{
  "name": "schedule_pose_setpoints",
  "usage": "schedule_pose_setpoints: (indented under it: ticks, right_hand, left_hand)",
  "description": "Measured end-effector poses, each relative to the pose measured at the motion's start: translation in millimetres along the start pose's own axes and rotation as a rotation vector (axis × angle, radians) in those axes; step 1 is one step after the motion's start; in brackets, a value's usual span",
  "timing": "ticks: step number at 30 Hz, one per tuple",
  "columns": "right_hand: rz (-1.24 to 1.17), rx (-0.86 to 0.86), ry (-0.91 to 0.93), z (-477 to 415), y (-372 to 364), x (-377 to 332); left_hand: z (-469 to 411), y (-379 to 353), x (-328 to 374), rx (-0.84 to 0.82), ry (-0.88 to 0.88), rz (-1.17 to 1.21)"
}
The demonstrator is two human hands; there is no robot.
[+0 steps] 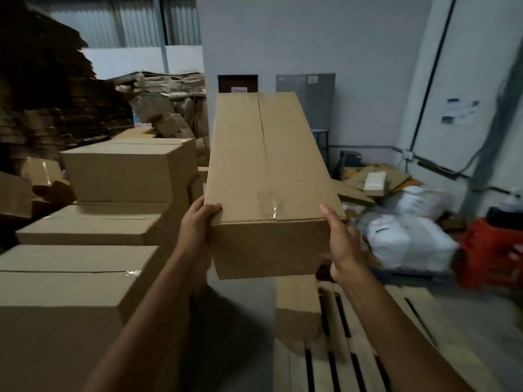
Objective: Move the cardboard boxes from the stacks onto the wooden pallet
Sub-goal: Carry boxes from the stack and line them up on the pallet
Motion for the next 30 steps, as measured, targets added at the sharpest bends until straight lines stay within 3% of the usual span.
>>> schedule_pose_setpoints:
  ticks: [4,13,21,30]
  right_hand:
    - [-0.004,0.098,-0.022,5.8,109.0,-4.5]
    - [0.067,0.308,-0.175,4.4,291.8,19.3]
    - [0.145,0.405,-0.343,-25.8,367.9,74.2]
    - [0.209,0.451,-0.580,-131.9,407.2,163.7]
  left_hand:
    - [43.8,-87.6,-46.3,-0.099,0.080,-0.008]
    - [112.0,-232.0,-142.0,-0.141,0.318,-0.068]
    - [113.3,-283.3,-242.2,-0.171,0.566,-0.099]
    - [32.5,-332.5,-344.3,-0.180,0.708,-0.111]
Point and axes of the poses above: each hand's wrist, its own z-axis away from the middle knuckle, its own y-axis out of the back of the hand, x = y × z, the point moved 4 cm from there along -z, towards the middle knuckle, and after that the axes turned 3 degrees about y, right-handed, at the moved point
